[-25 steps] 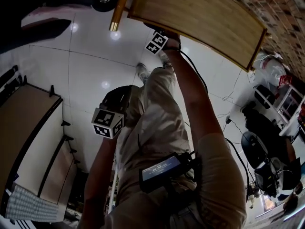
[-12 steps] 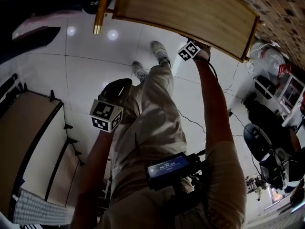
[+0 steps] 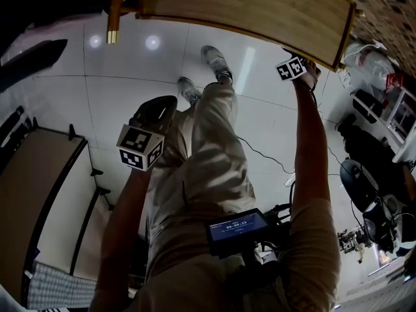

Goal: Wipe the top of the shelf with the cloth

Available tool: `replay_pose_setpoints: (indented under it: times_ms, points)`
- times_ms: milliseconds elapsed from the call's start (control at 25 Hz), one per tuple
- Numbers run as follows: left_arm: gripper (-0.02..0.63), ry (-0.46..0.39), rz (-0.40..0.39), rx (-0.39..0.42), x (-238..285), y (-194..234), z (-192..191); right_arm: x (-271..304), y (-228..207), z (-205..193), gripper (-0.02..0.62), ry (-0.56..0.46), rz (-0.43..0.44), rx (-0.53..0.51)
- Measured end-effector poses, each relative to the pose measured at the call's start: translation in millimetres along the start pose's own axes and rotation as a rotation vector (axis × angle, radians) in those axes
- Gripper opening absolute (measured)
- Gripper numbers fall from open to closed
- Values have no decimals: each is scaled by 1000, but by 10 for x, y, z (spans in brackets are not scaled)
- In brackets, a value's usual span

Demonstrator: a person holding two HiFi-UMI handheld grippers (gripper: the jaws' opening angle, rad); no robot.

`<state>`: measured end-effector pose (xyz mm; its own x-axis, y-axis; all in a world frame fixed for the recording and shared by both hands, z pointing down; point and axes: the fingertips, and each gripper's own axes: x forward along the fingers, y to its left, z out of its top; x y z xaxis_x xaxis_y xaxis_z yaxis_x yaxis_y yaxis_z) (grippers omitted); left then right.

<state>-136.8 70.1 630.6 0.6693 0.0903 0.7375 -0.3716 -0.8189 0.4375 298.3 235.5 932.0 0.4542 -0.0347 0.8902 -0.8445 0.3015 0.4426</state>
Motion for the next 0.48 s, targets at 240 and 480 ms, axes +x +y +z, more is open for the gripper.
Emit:
replay_pose_setpoints:
  times_ms: [240, 480]
  points:
    - [3, -11, -13, 20, -73, 2, 66, -522, 204, -83, 84, -45, 65, 151]
    - [3, -23, -12, 63, -401, -32, 191, -1719, 841, 357, 84, -203, 248, 228]
